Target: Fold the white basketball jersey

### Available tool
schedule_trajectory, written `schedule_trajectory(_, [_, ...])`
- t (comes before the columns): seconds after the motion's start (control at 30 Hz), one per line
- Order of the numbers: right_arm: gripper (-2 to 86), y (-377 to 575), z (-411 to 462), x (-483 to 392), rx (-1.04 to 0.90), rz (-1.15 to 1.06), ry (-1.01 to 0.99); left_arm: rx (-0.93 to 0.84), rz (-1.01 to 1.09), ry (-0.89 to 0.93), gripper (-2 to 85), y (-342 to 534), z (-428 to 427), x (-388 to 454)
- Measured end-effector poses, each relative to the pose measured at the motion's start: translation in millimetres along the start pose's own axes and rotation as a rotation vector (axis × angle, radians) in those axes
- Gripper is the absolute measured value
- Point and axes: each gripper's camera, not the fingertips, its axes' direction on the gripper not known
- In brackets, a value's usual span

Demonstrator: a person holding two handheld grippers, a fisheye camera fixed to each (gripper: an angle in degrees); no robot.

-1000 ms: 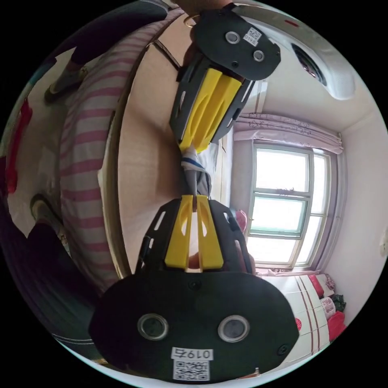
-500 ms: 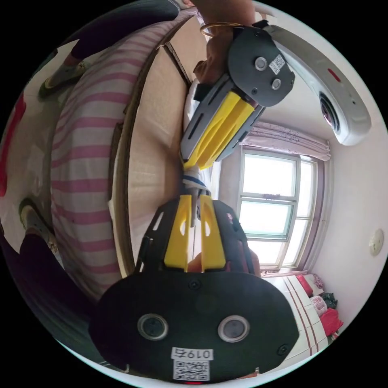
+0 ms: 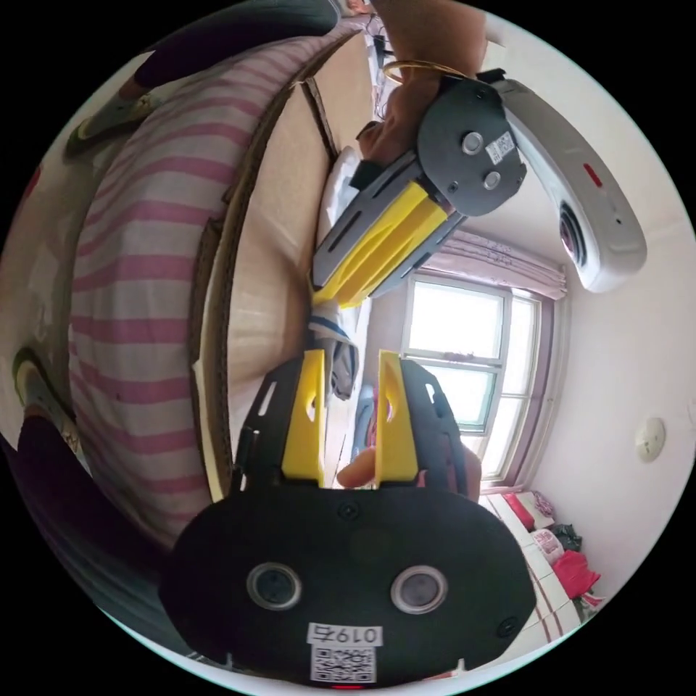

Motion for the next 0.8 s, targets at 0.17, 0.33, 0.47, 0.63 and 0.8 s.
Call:
schedule_trajectory(0.17, [7.7, -13.7, -8.6, 28.3, 0.046, -0.147, 0.027, -0.004, 0.028, -0.012, 0.6, -3.4, -0.4, -0.3])
schedule_trajectory(0.33, [1.0, -18.0, -27.0, 77.0, 0.081, -0.157, -0.053, 0.002, 0.009, 0.007, 0.6, -3.5, -1.4, -6.3])
schedule_trajectory(0.47, [-0.1, -23.9, -45.3, 127.0, 0.073, -0.163, -0.054, -0.002, 0.029, 0.01, 0.7, -8.4, -1.7, -7.7])
schedule_trajectory(0.63, [0.0, -25.6, -71.0, 186.0, 0.053, -0.155, -0.085, -0.012, 0.052, 0.018, 1.0, -14.1, -2.1, -11.2])
schedule_trajectory(0.8, [1.9, -29.1, -106.4, 275.2, 0.043, -0.046, -0.16, -0.01, 0.059, 0.026, 2.4, -17.6, -5.3, -14.5])
